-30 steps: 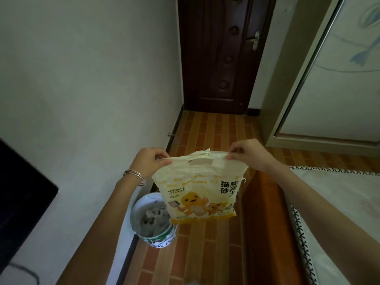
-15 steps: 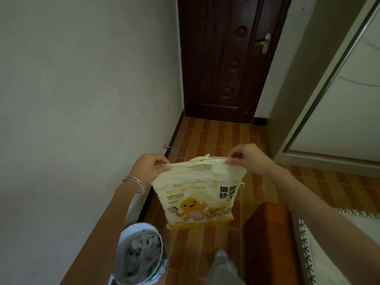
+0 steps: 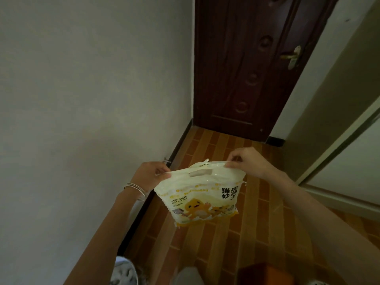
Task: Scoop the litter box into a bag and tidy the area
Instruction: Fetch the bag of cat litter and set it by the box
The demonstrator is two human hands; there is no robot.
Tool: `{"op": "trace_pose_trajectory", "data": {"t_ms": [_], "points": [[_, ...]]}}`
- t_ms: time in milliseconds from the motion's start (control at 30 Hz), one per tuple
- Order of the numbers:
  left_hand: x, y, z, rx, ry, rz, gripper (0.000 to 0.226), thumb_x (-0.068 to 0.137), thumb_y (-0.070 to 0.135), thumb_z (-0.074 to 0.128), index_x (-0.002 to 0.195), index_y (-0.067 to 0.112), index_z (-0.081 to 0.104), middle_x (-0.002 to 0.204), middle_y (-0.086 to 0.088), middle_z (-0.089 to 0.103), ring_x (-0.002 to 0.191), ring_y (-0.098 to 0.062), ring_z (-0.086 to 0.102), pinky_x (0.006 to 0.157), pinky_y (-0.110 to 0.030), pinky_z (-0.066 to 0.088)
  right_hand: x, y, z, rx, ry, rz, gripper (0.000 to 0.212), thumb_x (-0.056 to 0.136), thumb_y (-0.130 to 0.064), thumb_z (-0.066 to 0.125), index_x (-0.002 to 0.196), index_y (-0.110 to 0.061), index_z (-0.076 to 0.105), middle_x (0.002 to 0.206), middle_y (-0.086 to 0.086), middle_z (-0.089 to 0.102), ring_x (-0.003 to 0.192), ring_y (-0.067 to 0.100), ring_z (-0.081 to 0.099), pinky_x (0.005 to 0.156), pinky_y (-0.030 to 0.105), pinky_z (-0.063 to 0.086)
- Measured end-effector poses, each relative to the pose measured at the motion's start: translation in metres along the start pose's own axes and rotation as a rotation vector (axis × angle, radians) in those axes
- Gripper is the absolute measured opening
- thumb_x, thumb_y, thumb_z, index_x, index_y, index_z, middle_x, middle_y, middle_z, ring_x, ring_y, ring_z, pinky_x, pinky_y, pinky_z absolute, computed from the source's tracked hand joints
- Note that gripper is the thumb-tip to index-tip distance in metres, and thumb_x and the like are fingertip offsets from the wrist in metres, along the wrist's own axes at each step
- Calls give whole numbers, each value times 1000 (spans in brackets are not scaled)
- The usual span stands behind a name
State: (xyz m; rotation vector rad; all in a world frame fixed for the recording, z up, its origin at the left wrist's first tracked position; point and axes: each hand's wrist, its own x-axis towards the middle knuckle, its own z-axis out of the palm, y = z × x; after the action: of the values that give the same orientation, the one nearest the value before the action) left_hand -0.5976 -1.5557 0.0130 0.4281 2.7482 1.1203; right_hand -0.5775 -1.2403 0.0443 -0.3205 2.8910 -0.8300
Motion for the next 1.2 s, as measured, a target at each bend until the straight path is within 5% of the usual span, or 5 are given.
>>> {"op": "trace_pose_trajectory", "data": {"t_ms": [233,367,567,867,1200], "points": [[108,-15,-1,43,-1,-6,6,79,14,71,75,19,70,69,13,62,68,-4,55,63,-15,38,102,50,-17,33,-12,10,13,78,-34,70,70,-37,60,81,-14,63,79,5,58,72,31,49],[178,-20,-12,51,18,-10,4,79,14,71,76,16,71,68,11,62,67,-4,54,63,-17,37,168,70,-30,53,-25,5,9,79,-31,70,74,-33,63,80,-17,61,78,0,57,72,24,45],[258,-41,-18,25,36,-67,25,77,16,73,64,34,61,69,17,63,66,2,56,63,-5,36,258,98,-39,60,-61,0,6,79,-30,71,76,-28,65,80,-12,64,77,1,57,70,20,42],[353,-61,-25,75,83,-102,3,80,15,71,77,14,72,69,17,61,67,-5,56,70,-21,43,374,134,-56,63,-110,-65,6,78,-28,72,77,-25,67,79,-11,64,76,3,59,72,25,48],[456,-69,-2,107,193,-234,7,82,18,69,83,12,72,77,5,65,70,-10,56,63,-11,37,513,196,-80,76,-215,-211,12,78,-25,72,82,-15,68,78,-5,65,77,9,62,71,25,49]]}}
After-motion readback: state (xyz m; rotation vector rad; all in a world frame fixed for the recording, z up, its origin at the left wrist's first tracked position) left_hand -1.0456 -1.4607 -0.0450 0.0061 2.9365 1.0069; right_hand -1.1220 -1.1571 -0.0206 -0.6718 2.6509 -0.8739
